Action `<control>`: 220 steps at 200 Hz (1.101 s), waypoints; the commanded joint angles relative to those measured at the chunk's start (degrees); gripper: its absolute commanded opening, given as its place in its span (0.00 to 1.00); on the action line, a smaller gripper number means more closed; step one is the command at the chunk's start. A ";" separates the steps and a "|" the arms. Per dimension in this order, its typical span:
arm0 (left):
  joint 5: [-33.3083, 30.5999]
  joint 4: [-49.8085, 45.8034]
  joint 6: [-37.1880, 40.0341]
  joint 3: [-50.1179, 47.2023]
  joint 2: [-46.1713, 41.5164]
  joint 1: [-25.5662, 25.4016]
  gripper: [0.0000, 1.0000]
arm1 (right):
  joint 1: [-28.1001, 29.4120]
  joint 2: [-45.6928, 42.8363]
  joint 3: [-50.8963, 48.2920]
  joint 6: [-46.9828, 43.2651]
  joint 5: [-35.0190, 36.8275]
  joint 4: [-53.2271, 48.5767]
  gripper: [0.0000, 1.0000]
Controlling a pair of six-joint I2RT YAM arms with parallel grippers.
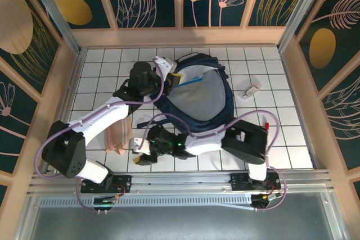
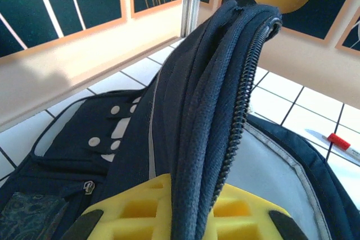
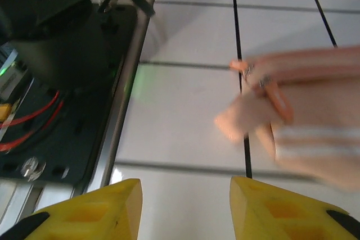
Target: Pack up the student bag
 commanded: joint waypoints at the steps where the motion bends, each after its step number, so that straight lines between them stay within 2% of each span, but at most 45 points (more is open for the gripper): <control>1: 2.97 4.66 0.32 3.25 -2.02 -0.02 0.00 | 0.34 4.85 6.79 -4.42 -3.56 3.21 0.46; 34: 3.40 4.04 0.71 3.07 -2.10 -0.06 0.00 | 0.23 12.46 13.92 -4.29 0.00 3.77 0.47; 38: 3.42 3.96 0.81 3.16 -2.12 0.00 0.00 | 0.24 13.28 14.50 -4.17 0.93 3.99 0.63; 42: 3.42 3.87 0.93 3.23 -2.15 -0.03 0.00 | 0.19 14.18 14.86 -4.14 1.68 4.46 0.67; 75: 3.37 3.77 1.02 3.34 -2.68 -0.05 0.00 | -0.97 18.98 16.51 -3.50 7.13 5.55 0.64; 93: 3.46 3.63 1.01 3.25 -2.92 -0.04 0.00 | -1.57 18.08 13.43 -2.62 8.39 7.68 0.53; 97: 3.42 3.61 1.03 3.17 -3.03 -0.02 0.00 | -1.68 17.46 12.41 -2.41 8.51 8.28 0.47; 107: 3.38 3.54 1.22 2.99 -3.13 -0.07 0.00 | -1.92 15.60 9.25 -2.04 9.53 10.19 0.23; 112: 3.36 3.52 1.18 2.90 -3.22 -0.02 0.00 | -1.92 14.45 7.37 -1.92 10.09 11.40 0.15; 119: 3.35 3.35 1.32 2.88 -3.19 -0.05 0.00 | -1.91 12.17 4.56 -1.87 10.44 12.87 0.07; 131: 3.49 3.16 1.57 2.78 -3.31 -0.02 0.00 | -1.88 7.31 -1.41 -1.76 9.57 14.32 0.00; 148: 3.60 2.60 2.19 2.72 -3.54 -0.04 0.00 | -1.88 -1.02 -10.49 -0.49 8.44 15.64 0.00; 164: 3.38 2.30 2.71 2.63 -3.82 -0.06 0.00 | -2.19 -9.35 -18.16 3.14 10.92 14.62 0.02; 171: 3.35 2.33 2.80 2.48 -3.90 -0.02 0.00 | -2.48 -12.89 -21.25 5.24 12.72 13.65 0.08; 183: 3.49 2.74 2.74 2.22 -4.02 -0.04 0.00 | -3.29 -18.50 -25.89 9.10 16.54 11.18 0.29; 188: 3.55 3.08 2.61 2.06 -3.92 -0.04 0.00 | -3.54 -20.71 -27.40 10.51 18.71 9.84 0.34; 203: 3.78 4.23 1.88 1.37 -3.81 -0.04 0.00 | -5.10 -26.68 -31.39 15.28 24.55 4.68 0.40; 220: 3.79 5.29 1.04 0.84 -3.42 -0.03 0.00 | -7.39 -33.34 -33.74 21.04 26.83 -2.63 0.44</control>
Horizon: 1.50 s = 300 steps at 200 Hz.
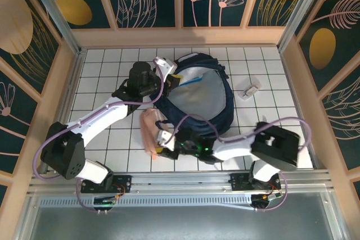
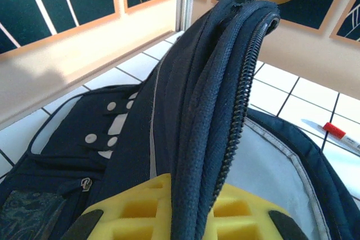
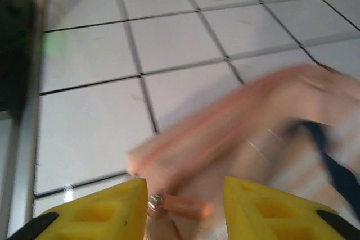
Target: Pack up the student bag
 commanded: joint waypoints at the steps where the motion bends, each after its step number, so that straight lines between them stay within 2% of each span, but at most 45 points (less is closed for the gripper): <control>1: 2.86 7.51 -0.92 0.66 -2.62 -0.05 0.00 | -2.81 -7.47 -3.55 10.92 8.94 -11.04 0.44; 34: 1.70 7.75 -2.08 0.72 -2.19 -0.01 0.00 | -3.27 -17.58 -1.01 17.58 8.50 -24.03 0.52; 51: -4.07 4.77 -3.01 2.16 -1.85 -0.05 0.00 | -1.26 -16.39 3.62 16.38 4.93 -27.62 0.53; 72: -7.80 2.11 -2.66 3.92 -1.47 0.03 0.00 | 1.30 -8.72 10.98 15.47 2.29 -29.01 0.53; 100: -5.58 2.28 -3.45 4.39 -1.80 0.09 0.00 | 1.36 6.42 26.39 20.49 2.25 -36.36 0.53; 121: -5.12 1.11 -3.42 5.02 -1.89 0.10 0.00 | 1.66 13.96 34.40 22.69 2.31 -38.43 0.54; 158: -9.02 -0.89 -2.98 5.91 -2.32 0.44 0.00 | 1.76 23.81 42.79 23.82 10.29 -40.82 0.57; 185: -7.27 -0.96 -3.26 6.24 -1.97 0.63 0.00 | 0.35 29.53 48.13 25.52 17.06 -44.64 0.58; 211: -4.79 -1.06 -3.33 6.61 -1.30 0.63 0.00 | -0.54 33.03 50.58 26.59 16.29 -47.43 0.58; 235: -4.81 -0.91 -3.26 6.61 -1.21 0.63 0.00 | 0.17 34.26 48.80 23.92 7.13 -45.37 0.52; 250: -4.85 -0.97 -3.11 6.53 -1.18 0.63 0.00 | 1.31 33.52 47.71 20.17 3.05 -44.76 0.39; 266: -4.95 -1.23 -2.91 6.52 -1.30 0.64 0.00 | 2.60 30.77 45.21 13.31 -1.76 -43.53 0.29; 300: -4.84 -1.77 -2.45 6.44 -1.28 0.69 0.00 | 3.25 21.86 35.73 -4.98 -10.10 -43.90 0.23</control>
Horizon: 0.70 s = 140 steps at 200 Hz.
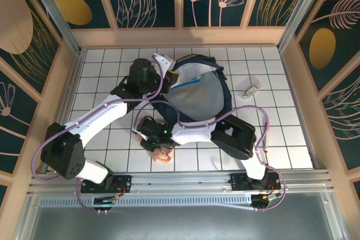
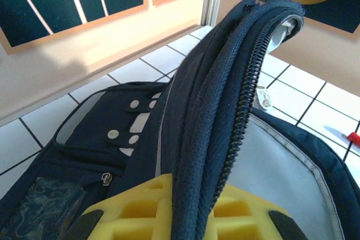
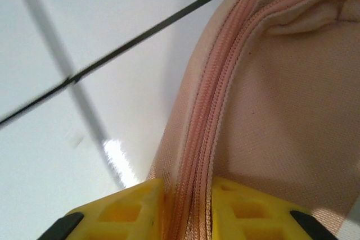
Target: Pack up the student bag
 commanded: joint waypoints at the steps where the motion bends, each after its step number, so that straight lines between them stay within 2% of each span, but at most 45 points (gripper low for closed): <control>1: 1.04 4.18 -0.55 2.85 -1.27 0.59 0.00 | 1.17 -7.09 -6.18 -16.51 -9.49 -2.43 0.23; 23: 1.33 4.65 -0.89 2.68 -0.97 0.61 0.00 | 0.58 -11.63 -10.62 -27.95 -9.27 -5.47 0.24; 63: 2.11 5.76 -1.86 2.54 -0.52 0.60 0.00 | -2.27 -16.30 -12.58 -37.63 -9.58 -8.70 0.34; 76: 1.94 5.60 -1.62 2.45 -0.53 0.58 0.00 | -2.18 -18.15 -12.52 -37.32 -7.67 -7.97 0.41; 112: 1.49 5.23 -0.84 1.87 -0.86 0.61 0.00 | 0.51 -24.17 -13.81 -39.25 -11.50 -4.91 0.51; 140: 1.56 5.84 -0.99 1.23 -0.97 0.63 0.00 | 0.31 -21.41 -12.97 -35.49 -11.85 -1.82 0.55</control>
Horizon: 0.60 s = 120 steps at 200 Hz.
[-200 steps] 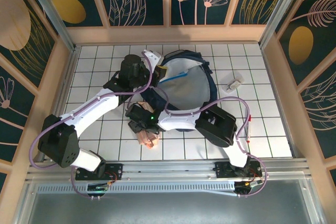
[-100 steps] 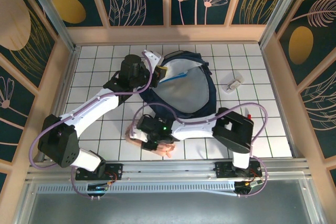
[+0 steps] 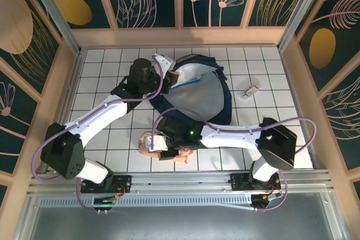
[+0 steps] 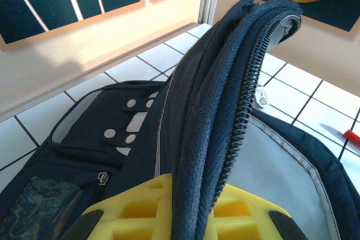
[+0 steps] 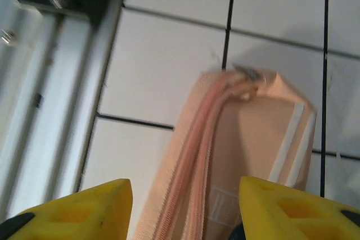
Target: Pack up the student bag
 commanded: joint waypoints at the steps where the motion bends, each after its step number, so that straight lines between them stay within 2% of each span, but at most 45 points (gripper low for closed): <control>1: 0.89 5.96 -0.74 1.23 -0.99 0.62 0.00 | 0.01 2.02 0.06 1.13 -1.38 3.35 0.56; 11: 1.06 6.04 -0.92 1.15 -0.99 0.66 0.00 | -0.06 4.17 1.20 1.74 -1.46 3.34 0.57; 16: 1.07 6.04 -0.90 1.14 -0.97 0.61 0.00 | -0.23 5.11 1.57 2.09 -1.54 3.47 0.68; 20: 1.07 6.00 -0.89 1.14 -1.07 0.61 0.00 | -0.23 5.84 1.90 2.31 -1.61 3.65 0.69; 51: 0.74 5.87 -0.55 0.87 -1.44 0.61 0.00 | -1.45 10.68 3.09 5.62 -1.96 7.36 0.71; 68: 0.72 5.78 -0.39 0.70 -1.59 0.62 0.00 | -2.19 12.99 3.27 6.46 -1.71 8.43 0.69; 85: 0.93 5.87 -0.41 0.45 -1.69 0.61 0.00 | -1.98 15.03 3.49 5.05 -1.86 7.19 0.53; 104: 0.81 5.87 -0.14 0.09 -1.93 0.61 0.00 | -1.11 15.54 2.92 3.46 -4.37 5.31 0.22; 120: 0.72 5.87 0.06 -0.34 -2.15 0.61 0.00 | -0.37 13.96 1.63 2.63 -7.76 4.51 0.09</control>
